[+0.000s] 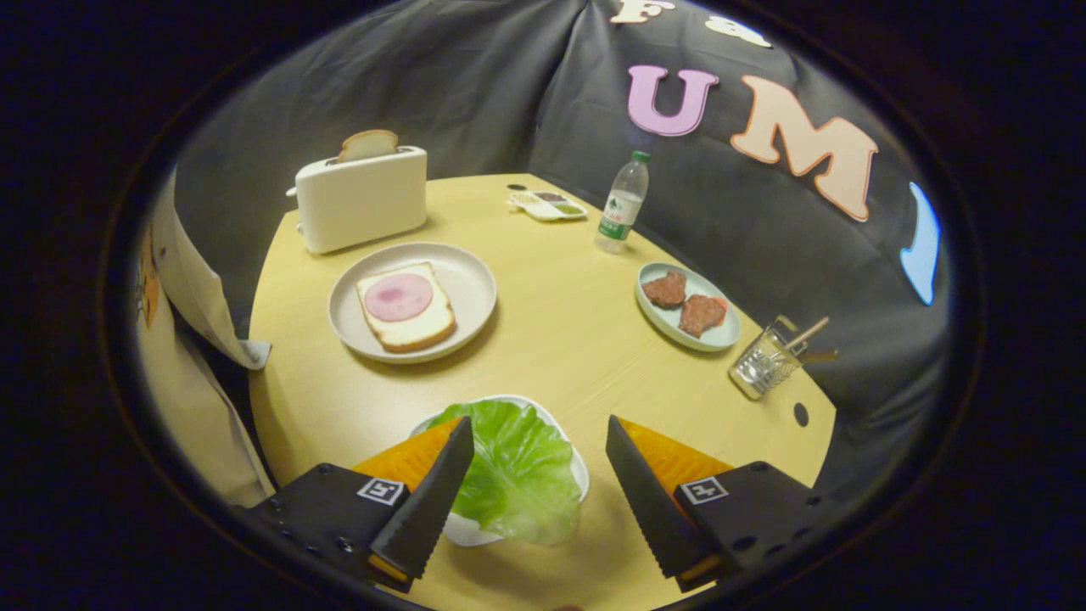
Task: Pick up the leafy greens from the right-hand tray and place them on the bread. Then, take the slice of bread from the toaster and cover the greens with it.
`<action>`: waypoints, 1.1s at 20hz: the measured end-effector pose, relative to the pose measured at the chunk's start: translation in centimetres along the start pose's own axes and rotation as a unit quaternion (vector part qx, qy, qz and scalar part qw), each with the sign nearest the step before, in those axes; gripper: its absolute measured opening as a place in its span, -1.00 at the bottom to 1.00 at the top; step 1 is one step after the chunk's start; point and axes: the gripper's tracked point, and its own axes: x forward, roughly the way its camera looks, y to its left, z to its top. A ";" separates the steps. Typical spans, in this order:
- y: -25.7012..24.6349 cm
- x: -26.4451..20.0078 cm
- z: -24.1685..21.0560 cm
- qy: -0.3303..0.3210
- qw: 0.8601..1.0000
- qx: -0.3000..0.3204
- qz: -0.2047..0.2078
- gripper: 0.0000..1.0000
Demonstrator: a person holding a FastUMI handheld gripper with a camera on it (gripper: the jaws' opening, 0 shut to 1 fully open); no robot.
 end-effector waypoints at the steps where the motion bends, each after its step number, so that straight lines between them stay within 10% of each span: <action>1: 0.4 0.5 -0.6 0.008 1.000 0.004 0.007 1.00; 22: 2.8 3.9 -6.5 0.107 0.990 0.067 0.068 0.89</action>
